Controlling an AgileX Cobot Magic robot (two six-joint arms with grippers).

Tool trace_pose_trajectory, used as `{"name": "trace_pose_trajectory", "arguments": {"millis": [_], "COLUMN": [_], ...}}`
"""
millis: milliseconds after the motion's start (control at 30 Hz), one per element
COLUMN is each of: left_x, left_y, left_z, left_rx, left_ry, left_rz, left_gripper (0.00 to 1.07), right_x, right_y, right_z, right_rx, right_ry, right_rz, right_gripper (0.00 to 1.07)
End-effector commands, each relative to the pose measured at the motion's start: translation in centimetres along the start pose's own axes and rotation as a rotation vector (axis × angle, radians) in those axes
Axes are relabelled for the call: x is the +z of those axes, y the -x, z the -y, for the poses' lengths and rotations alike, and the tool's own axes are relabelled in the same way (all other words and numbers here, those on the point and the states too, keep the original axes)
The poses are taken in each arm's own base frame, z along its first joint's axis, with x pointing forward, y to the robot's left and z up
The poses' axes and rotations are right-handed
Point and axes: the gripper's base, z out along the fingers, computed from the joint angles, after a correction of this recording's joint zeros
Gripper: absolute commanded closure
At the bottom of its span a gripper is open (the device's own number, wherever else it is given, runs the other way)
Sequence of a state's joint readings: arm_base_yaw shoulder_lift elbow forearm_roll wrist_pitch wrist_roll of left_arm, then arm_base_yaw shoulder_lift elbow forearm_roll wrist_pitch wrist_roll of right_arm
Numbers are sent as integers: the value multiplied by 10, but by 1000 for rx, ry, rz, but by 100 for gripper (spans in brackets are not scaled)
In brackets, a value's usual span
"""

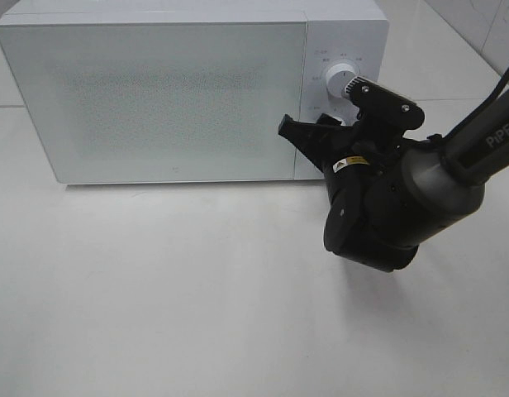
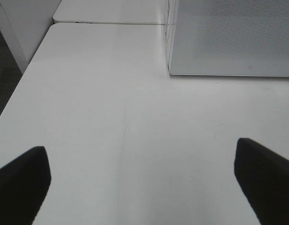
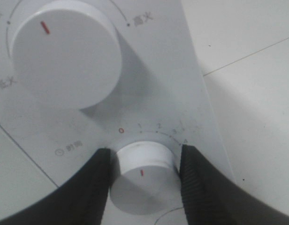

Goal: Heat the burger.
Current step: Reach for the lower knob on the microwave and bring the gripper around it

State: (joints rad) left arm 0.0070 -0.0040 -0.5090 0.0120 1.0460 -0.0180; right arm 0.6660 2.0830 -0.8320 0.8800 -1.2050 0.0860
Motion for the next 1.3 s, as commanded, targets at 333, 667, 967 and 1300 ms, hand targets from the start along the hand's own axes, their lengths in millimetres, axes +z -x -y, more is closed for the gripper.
{"name": "trace_pose_trajectory", "arguments": {"millis": [333, 667, 967, 1300], "left_x": [-2, -2, -2, -2], "left_y": [-2, -2, -2, -2], "left_z": [0, 0, 0, 0], "left_rx": [-4, -4, -4, -4], "left_ry": [1, 1, 1, 1], "left_rz": [28, 28, 28, 28], "left_gripper": [6, 6, 6, 6], "right_x": [1, 1, 1, 1], "right_y": [15, 15, 15, 15], "right_z": [-9, -9, -10, -10], "right_rx": [280, 565, 746, 902], "right_ry": [109, 127, 153, 162], "right_rz": [133, 114, 94, 82], "right_gripper": [90, 90, 90, 90]}}
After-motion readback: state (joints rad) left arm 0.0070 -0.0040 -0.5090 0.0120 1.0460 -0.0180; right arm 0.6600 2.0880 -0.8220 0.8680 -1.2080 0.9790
